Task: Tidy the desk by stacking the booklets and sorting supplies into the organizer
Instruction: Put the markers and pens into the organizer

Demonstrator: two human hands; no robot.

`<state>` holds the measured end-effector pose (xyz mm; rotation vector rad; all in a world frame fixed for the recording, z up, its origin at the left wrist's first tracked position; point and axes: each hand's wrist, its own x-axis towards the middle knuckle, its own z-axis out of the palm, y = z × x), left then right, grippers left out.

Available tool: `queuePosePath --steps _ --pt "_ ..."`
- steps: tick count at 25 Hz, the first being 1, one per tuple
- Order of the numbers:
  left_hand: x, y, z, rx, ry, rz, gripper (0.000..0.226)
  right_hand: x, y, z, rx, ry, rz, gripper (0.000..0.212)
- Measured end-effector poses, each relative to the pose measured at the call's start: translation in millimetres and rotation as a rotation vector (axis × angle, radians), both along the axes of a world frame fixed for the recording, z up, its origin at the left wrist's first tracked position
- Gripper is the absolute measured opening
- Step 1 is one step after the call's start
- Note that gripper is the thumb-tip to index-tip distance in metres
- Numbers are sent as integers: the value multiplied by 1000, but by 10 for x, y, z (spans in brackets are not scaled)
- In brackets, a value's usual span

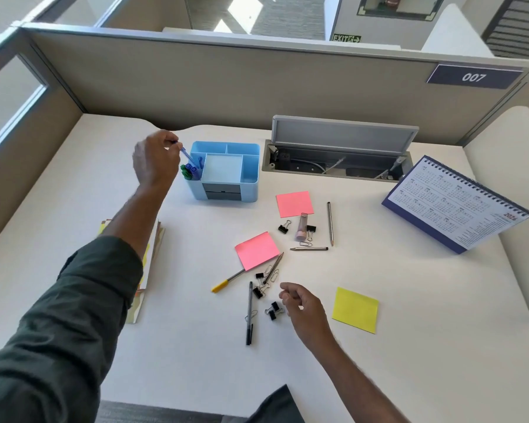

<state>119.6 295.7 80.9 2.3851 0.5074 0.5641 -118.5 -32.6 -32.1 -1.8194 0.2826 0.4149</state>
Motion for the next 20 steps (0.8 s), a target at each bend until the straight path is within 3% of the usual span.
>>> queuePosePath --steps 4,12,20 --pt "97 -64 -117 82 49 -23 17 -13 -39 -24 -2 7 -12 19" --pt "238 -25 -97 200 -37 40 18 -17 -54 -52 -28 3 -11 19" --pt "306 -95 -333 289 235 -65 32 -13 -10 -56 -52 11 22 19"
